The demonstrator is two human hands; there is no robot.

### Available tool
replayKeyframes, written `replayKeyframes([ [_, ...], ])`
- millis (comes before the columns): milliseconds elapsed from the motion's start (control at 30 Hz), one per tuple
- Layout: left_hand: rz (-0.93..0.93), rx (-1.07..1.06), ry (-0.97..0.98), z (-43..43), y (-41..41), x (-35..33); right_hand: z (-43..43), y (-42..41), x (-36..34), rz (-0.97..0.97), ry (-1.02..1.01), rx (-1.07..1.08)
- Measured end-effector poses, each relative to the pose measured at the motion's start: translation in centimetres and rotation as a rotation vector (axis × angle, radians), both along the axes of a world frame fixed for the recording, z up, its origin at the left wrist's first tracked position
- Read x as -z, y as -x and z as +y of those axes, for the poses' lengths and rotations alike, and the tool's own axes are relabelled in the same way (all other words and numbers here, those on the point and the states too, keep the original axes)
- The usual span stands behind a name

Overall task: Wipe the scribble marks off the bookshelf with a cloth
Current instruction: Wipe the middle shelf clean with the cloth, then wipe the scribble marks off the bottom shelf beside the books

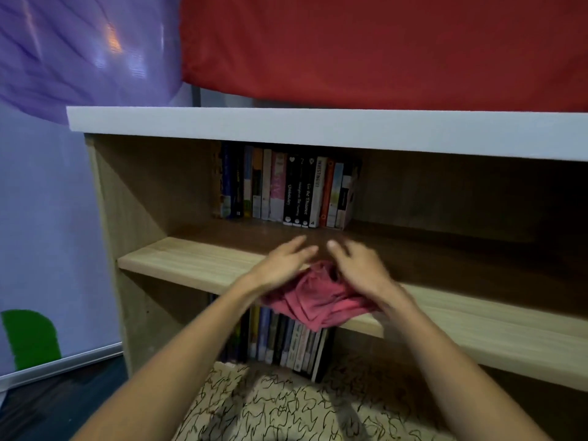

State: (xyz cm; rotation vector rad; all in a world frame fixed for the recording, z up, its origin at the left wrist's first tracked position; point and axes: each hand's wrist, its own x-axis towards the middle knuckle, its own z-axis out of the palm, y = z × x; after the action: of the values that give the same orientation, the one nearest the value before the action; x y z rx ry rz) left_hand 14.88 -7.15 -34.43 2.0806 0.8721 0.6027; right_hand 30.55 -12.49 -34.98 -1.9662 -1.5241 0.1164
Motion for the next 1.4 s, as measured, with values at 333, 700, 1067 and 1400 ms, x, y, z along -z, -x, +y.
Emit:
replayKeyframes([
  [333,0.613,-0.195,-0.359,5.9,2.3,2.9,-4.0,-8.7,0.9,-0.183,0.471,0.467],
  [700,0.669,-0.168,-0.341,6.1,2.4,3.2,-2.9,4.0,1.3,-0.409,0.444,0.177],
  [1067,0.663,-0.156,-0.361,5.9,2.6,3.4,-7.9,-5.4,0.9,-0.196,0.423,0.822],
  [1400,0.664,-0.132,-0.387,6.1,2.8,3.5,-4.1,2.5,2.2,-0.407,0.279,0.407],
])
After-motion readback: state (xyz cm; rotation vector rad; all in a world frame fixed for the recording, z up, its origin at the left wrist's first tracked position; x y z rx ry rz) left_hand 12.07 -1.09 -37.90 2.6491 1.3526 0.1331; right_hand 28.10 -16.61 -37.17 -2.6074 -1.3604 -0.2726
